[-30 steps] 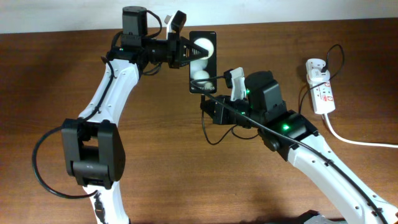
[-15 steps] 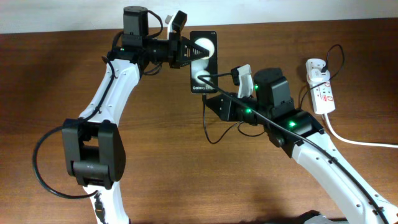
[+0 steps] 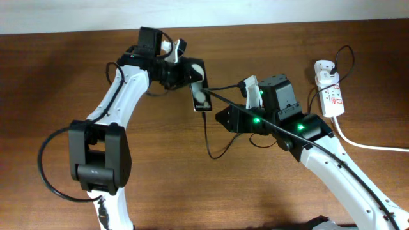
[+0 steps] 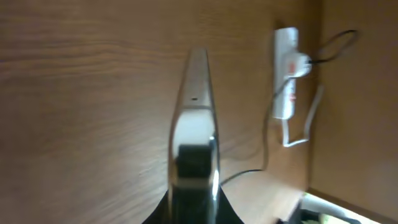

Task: Plug charger to phone and switch on socket
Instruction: 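Lower the plugged-in phone onto the table with the left gripper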

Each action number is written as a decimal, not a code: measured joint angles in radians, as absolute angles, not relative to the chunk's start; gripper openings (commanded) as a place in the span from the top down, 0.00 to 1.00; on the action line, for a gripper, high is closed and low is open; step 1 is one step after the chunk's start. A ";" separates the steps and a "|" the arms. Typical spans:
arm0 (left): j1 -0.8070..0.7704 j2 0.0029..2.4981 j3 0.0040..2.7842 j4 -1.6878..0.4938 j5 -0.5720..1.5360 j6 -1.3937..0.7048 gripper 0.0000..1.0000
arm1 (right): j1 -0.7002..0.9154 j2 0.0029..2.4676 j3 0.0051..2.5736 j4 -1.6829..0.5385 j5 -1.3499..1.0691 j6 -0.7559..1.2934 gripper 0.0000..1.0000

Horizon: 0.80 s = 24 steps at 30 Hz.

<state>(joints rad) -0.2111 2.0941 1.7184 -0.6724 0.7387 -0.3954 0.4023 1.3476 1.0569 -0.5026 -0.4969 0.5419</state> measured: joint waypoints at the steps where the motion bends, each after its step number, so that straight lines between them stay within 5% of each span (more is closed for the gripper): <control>1: -0.218 2.094 1.695 -0.673 0.712 -0.384 1.00 | 0.402 1.348 1.057 -0.502 -0.497 0.541 0.63; 24: -0.276 2.094 1.541 -0.692 0.444 -0.336 1.00 | 0.402 1.348 1.057 -0.513 -0.471 0.542 0.62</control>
